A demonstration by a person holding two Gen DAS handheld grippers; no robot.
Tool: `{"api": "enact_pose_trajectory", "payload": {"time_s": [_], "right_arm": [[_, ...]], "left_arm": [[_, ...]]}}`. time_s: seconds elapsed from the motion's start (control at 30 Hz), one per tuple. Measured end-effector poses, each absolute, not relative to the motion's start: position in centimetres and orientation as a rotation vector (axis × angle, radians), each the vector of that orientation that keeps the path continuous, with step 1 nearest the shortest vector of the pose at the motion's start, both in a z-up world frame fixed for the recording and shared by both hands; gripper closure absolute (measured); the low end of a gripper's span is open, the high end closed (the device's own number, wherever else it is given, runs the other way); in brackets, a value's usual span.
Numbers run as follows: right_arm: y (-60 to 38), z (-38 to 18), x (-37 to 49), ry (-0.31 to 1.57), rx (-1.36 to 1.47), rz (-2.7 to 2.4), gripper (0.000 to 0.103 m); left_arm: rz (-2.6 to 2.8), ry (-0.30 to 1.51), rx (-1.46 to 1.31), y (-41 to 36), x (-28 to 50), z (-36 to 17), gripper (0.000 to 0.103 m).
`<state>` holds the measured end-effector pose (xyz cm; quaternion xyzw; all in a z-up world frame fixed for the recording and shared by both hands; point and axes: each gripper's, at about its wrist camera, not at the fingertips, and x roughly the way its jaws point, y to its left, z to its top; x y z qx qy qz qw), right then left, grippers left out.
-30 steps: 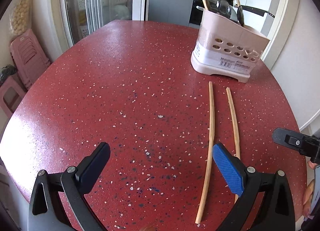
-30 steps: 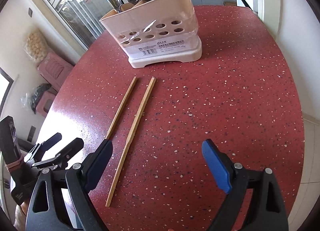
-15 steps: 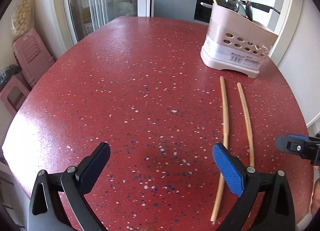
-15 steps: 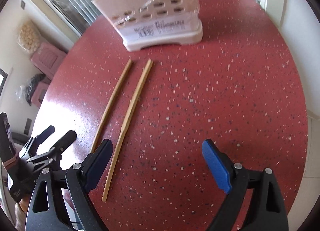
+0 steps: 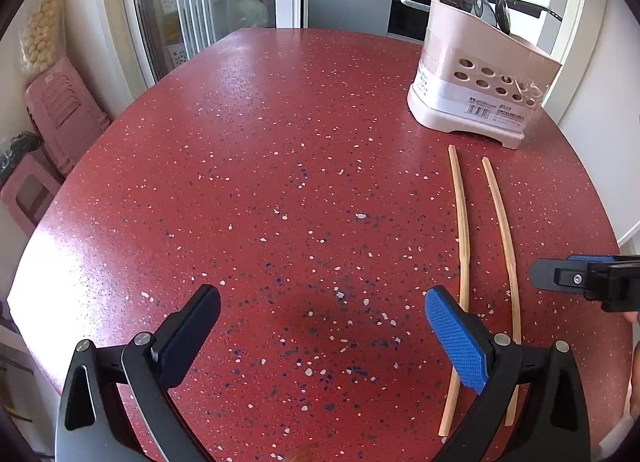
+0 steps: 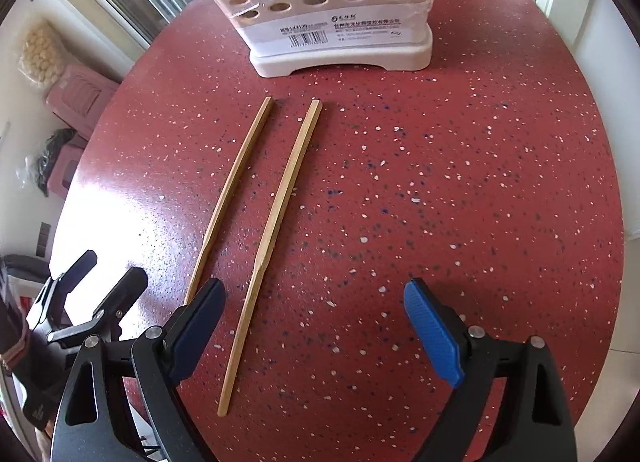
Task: Organize utensils
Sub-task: 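Move both open tools back above the two remaining wooden chopsticks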
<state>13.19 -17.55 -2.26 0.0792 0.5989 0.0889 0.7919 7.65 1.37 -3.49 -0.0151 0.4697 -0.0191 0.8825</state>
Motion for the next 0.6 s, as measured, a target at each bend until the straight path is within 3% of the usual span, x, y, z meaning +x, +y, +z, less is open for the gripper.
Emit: {"api": "enact_pose_trajectory", "payload": {"time_s": [0.3,0.6], "right_arm": [[-15.2,-2.5,15.2,1.332,0.139,0.101,0.012],[-12.2,-2.8,17.4,1.366,0.093,0.023,0.033]], "left_arm": [[-0.053,0.975,-0.015,1.3,7.9,-3.5,0.000],[-0.077,0.978,0.026,1.6,8.7,-3.3,0.000]]}}
